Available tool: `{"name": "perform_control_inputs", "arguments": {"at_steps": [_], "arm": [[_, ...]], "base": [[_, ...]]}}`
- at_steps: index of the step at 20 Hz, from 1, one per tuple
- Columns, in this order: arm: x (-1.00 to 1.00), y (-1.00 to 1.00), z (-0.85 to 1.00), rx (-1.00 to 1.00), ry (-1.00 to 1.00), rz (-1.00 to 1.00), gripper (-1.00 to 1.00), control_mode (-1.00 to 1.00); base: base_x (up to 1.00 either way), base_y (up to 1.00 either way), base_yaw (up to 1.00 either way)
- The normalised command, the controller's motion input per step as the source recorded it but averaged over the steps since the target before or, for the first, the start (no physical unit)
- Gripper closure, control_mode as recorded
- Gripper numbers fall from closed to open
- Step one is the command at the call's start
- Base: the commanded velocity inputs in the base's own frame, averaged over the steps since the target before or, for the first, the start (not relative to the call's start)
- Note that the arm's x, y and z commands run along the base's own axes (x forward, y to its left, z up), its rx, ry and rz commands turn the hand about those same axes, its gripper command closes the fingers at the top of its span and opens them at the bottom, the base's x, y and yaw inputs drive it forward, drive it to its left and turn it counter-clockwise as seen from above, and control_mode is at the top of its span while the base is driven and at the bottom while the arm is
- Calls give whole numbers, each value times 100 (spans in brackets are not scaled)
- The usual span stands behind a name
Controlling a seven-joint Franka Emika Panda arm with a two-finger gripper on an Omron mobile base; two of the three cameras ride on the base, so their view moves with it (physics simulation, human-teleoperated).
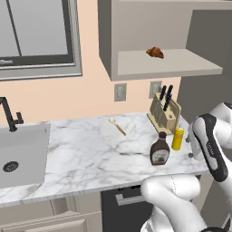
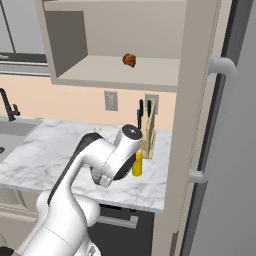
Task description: Pick the mustard and syrup bottle from the counter and place them in the cabinet.
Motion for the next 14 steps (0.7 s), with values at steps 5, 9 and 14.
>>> {"name": "perform_control_inputs", "arguments": {"at_steps": [5,9,14], "arm": [[27,-3,-4,3,0,20,-100,-100],[19,0,-6,4,0,16,-100,-100],[26,1,-15,6,0,8,-100,-100]], "base": [[0,0,0],[0,0,0],[0,0,0]]}}
